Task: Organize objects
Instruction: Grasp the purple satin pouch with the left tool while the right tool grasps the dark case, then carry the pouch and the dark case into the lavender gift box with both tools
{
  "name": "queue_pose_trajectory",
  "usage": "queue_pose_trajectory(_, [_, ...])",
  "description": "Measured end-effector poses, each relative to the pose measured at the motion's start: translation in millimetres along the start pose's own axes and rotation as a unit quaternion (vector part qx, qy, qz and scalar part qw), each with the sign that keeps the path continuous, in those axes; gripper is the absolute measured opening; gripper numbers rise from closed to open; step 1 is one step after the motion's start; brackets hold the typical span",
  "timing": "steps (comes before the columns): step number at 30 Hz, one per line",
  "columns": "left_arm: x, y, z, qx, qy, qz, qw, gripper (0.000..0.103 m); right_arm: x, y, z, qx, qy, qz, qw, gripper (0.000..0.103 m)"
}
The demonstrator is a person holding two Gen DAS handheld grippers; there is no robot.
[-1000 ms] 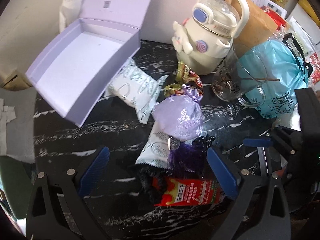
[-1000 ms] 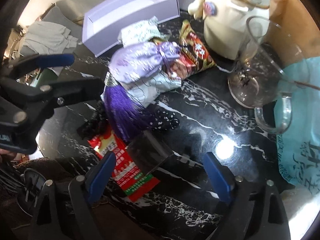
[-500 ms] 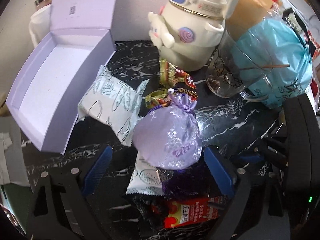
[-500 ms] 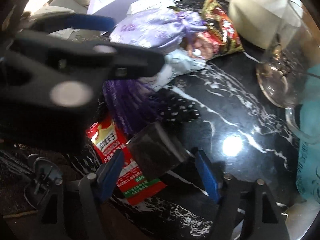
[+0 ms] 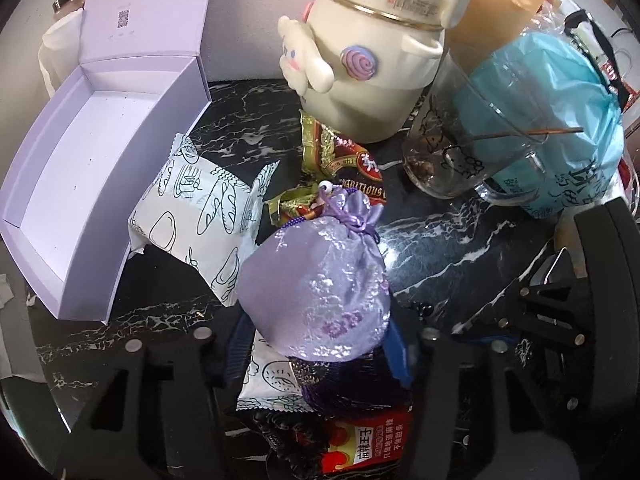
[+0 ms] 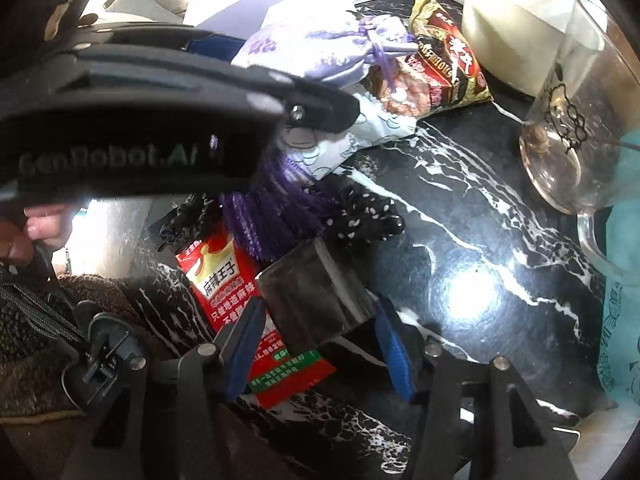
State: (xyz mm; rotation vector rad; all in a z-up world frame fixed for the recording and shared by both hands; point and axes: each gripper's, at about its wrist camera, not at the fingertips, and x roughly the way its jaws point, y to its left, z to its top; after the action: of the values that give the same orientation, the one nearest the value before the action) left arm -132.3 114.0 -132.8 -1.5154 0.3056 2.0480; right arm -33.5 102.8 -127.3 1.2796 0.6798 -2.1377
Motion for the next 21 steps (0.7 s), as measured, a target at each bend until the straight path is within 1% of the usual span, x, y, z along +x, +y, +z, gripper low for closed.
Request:
queue_pose_trajectory(3, [-4.7, 1.0, -1.3, 0.003, -0.008, -0.005, 1.0, 0.049, -2.8, -0.4, 0.3, 0.0, -0.002, 0.006, 1.0, 0.055])
queue_pose_trajectory(11, [-25.5, -0.2, -4.8, 0.008, -0.027, -0.018, 0.9994, 0.045, -19.4, -4.4, 2.5, 0.003, -0.022, 0.009, 1.0, 0.053])
queue_pose_trajectory(15, [-39.9, -3.8, -6.1, 0.008, -0.037, -0.012, 0.9992, 0.045, -29.7, -7.6, -0.6, -0.001, -0.038, 0.006, 0.999, 0.053])
queue_pose_trajectory(16, [-44.2, -4.5, -6.9, 0.007, -0.04, -0.01, 0.9991, 0.045, -31.7, -4.1, -8.9, -0.002, -0.042, 0.007, 0.999, 0.053])
queue_pose_trajectory(21, [-61.8, -8.2, -13.5, -0.007, -0.051, 0.002, 0.9987, 0.045, -50.9, -8.4, -16.3, -0.013, -0.06, 0.008, 0.998, 0.053])
